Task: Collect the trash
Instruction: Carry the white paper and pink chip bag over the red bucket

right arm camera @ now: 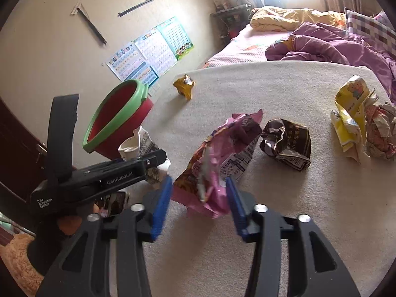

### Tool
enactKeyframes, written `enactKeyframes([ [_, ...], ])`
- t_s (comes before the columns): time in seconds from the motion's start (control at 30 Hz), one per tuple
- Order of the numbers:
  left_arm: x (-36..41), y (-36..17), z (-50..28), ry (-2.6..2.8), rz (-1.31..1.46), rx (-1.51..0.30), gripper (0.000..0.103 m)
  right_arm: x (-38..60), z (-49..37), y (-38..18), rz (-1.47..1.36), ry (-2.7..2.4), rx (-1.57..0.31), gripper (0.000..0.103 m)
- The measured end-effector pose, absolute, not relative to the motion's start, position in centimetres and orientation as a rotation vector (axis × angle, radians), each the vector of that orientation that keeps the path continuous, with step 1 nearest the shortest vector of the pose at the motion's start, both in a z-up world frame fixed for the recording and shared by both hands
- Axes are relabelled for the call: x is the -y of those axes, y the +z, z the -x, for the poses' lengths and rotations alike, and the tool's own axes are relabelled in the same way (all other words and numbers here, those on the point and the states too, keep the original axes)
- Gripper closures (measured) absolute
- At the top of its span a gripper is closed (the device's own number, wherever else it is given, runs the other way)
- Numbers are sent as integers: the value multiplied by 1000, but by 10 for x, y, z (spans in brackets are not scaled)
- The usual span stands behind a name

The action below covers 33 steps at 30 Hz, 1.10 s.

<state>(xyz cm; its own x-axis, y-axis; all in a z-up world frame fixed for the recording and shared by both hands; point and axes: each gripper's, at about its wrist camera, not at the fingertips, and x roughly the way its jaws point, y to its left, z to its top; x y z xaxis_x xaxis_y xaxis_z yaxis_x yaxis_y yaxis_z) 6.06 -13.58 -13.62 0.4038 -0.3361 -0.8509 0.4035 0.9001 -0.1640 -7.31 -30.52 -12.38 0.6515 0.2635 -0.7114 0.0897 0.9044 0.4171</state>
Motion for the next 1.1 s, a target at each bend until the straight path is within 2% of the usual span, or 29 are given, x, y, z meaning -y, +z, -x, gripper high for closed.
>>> enactKeyframes([
  [0.37, 120, -95, -49, -494, -69, -926, 70, 287, 73, -90, -392, 115, -726, 89],
  [0.6, 100, -68, -50, -481, -72, -842, 70, 264, 58, -80, -352, 148, -712, 89],
  [1.1, 56, -61, -68, -462, -49, -813, 70, 218, 30, -69, -311, 168, -705, 88],
])
